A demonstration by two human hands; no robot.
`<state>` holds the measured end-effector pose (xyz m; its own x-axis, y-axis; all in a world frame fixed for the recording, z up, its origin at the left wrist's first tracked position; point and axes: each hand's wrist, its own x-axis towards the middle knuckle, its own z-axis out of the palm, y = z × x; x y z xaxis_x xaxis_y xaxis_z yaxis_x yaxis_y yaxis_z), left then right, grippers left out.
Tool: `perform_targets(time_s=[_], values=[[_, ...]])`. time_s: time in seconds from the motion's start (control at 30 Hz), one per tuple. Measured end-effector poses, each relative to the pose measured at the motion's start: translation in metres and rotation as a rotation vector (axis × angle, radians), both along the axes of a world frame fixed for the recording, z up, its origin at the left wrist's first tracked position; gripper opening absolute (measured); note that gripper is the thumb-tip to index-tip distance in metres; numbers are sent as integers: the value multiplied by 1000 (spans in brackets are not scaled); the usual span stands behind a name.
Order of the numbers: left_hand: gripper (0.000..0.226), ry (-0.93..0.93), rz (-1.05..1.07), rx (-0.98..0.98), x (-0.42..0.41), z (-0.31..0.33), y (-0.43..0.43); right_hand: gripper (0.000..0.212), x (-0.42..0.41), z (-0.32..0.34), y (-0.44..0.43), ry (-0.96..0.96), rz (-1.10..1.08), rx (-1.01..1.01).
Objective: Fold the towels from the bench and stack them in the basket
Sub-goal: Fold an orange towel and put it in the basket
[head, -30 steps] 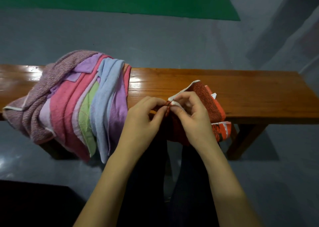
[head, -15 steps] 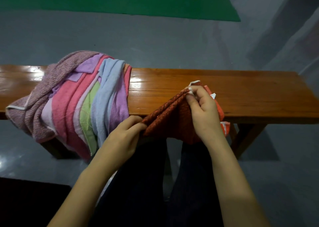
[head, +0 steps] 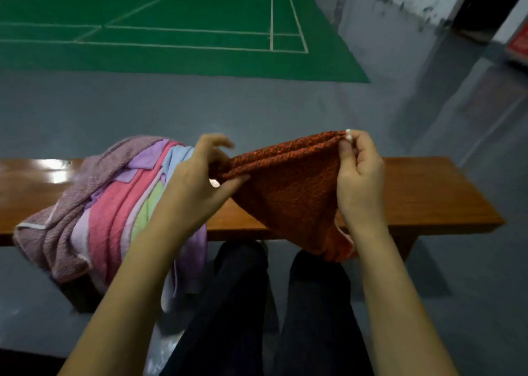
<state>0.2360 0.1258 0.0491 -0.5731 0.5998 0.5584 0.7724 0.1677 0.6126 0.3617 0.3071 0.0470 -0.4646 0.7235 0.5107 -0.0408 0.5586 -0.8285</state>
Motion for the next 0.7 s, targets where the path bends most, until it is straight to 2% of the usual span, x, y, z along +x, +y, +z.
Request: perform_targets(time_s=[0.03,0.1,0.13,0.2,0.27,0.33,0.4,0.5,0.63,0.7], values=[[37,23,3,-8,-3,16,6,13,1,11,1,19,-39,69],[20,163,35,-18,-6,39,15,14,2,28,1,80,-121,151],[15,175,44,29,-4,46,16,15,3,33,1,122,-139,140],[4,-12,-43,194,7,54,18,16,5,44,-1,200,-82,-9],[10,-293,-169,428,21,61,20,16,10,53,-7,249,24,-143],[9,-436,-200,593,28,68,22,21,16,62,-15,269,52,-124],[5,-434,-172,577,24,71,24,22,18,65,-20,258,45,-113],[2,-347,-46,418,12,61,23,20,14,61,-18,181,42,-159],[8,-483,-44,428,8,59,19,19,11,54,-14,167,77,-213],[10,-478,-31,420,0,62,25,18,0,57,-6,158,101,-227]])
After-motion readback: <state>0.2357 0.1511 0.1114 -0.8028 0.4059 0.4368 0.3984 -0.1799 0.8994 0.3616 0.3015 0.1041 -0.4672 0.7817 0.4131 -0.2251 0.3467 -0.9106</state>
